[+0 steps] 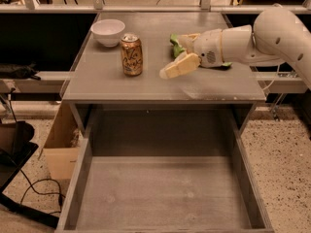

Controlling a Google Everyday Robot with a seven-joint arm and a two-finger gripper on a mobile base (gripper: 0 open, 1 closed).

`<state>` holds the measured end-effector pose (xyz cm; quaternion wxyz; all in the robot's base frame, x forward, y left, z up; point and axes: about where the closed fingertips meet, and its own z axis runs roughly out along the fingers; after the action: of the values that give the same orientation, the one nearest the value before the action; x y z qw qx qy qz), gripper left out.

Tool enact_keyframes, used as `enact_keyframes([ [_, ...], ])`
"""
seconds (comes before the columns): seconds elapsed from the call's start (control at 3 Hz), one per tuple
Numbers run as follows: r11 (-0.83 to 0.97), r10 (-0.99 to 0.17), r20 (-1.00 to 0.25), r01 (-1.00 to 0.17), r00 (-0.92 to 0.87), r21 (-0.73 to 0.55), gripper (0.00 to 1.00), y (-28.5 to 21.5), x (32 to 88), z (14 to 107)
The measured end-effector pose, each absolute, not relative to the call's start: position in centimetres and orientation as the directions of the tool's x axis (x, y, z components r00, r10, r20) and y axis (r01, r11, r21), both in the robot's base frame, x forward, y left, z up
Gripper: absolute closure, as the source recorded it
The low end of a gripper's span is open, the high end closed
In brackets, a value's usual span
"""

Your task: Place orange can into top drawer

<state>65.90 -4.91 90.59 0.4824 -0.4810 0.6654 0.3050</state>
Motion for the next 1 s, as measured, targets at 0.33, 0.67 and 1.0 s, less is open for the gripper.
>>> enact_keyframes([
  [0.33,0.295,-0.295,-0.956,-0.951,-0.003,-0.088,0.00,-1.2,69.7,90.3],
  [0.67,0.264,-0.240,-0.970,-0.958,0.047,-0.112,0.00,2.0,72.9,90.7],
  [1.0,0.248,-0.224,-0.972,-0.960,0.069,-0.126,0.00,4.7,74.5,91.2],
])
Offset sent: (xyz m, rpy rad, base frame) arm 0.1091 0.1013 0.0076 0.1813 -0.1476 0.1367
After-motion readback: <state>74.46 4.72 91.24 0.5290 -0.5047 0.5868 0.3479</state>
